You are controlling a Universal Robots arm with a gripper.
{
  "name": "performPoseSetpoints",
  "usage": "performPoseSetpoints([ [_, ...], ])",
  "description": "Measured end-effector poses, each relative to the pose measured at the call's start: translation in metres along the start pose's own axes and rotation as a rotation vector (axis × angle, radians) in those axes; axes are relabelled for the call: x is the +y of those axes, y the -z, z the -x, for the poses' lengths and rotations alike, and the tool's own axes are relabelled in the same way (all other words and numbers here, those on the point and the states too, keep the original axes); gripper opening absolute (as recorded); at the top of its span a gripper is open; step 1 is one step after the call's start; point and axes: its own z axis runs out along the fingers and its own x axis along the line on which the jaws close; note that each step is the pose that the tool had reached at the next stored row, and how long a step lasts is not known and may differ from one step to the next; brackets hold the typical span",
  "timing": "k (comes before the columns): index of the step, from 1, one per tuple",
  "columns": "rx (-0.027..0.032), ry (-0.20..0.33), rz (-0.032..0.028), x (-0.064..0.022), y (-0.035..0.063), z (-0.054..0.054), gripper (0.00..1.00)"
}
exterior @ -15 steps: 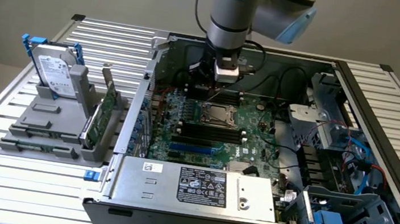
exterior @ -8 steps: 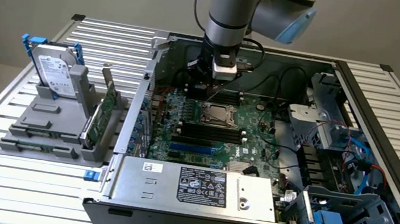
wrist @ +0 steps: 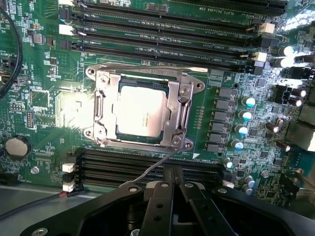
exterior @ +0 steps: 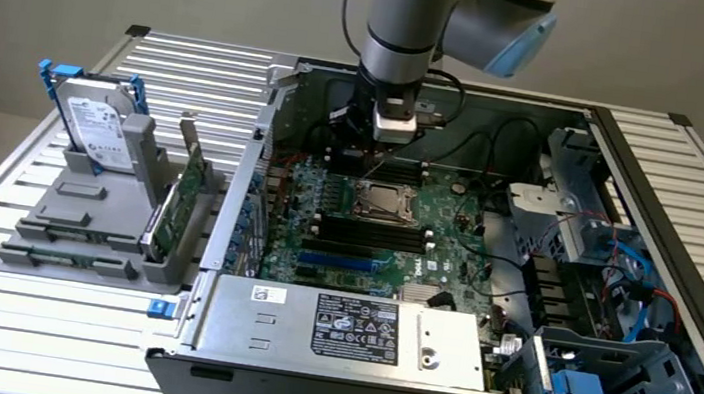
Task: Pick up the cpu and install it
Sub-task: 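Install the first cpu locking lever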
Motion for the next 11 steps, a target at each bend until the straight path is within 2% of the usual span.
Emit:
performPoseSetpoints([
  [5, -0.0009, 0.0, 0.0044, 0.0006, -0.0033, 0.0, 0.11],
  [9, -0.0089, -0.003, 0.0036, 0.0008, -0.0034, -0.0001, 0.11],
  [11, -0.01, -0.004, 0.0053, 0.0008, -0.0035, -0.0001, 0.11],
])
